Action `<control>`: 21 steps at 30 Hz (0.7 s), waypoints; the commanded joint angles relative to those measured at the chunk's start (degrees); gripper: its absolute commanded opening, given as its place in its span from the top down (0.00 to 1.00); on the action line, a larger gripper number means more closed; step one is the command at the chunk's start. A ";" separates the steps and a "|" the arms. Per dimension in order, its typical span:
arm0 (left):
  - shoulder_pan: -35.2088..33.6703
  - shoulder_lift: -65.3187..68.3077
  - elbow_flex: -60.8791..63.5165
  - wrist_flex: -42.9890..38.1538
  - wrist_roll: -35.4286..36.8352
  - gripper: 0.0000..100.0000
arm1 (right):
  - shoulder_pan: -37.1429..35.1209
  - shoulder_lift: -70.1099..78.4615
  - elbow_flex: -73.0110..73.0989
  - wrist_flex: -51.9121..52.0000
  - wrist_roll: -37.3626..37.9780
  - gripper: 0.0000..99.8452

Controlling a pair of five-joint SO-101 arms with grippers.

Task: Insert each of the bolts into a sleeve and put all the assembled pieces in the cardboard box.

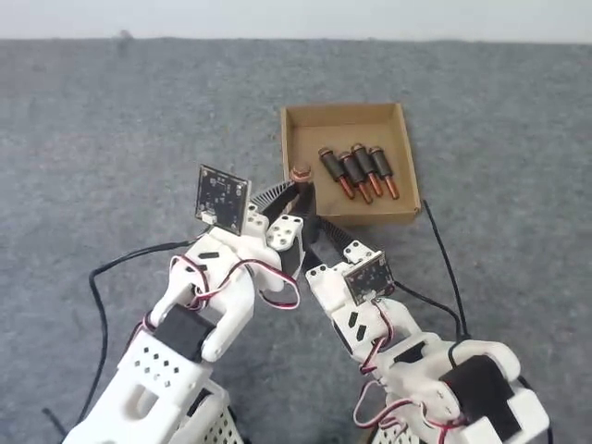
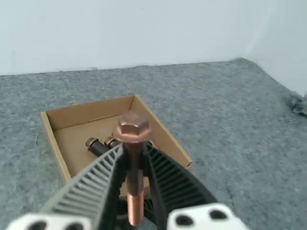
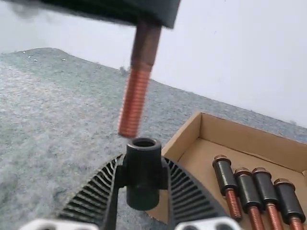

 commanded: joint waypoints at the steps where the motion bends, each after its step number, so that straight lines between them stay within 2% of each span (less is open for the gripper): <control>1: -0.70 -0.44 -0.22 -3.43 0.44 0.99 | 0.75 -0.92 1.14 -1.54 -0.35 0.99; 6: -2.29 -0.35 1.45 -6.95 0.62 0.99 | 0.84 -0.31 1.14 -4.97 -0.35 0.99; 21: -1.93 -0.35 1.45 -7.03 0.70 0.99 | 0.92 -0.31 1.14 -5.49 -0.53 0.99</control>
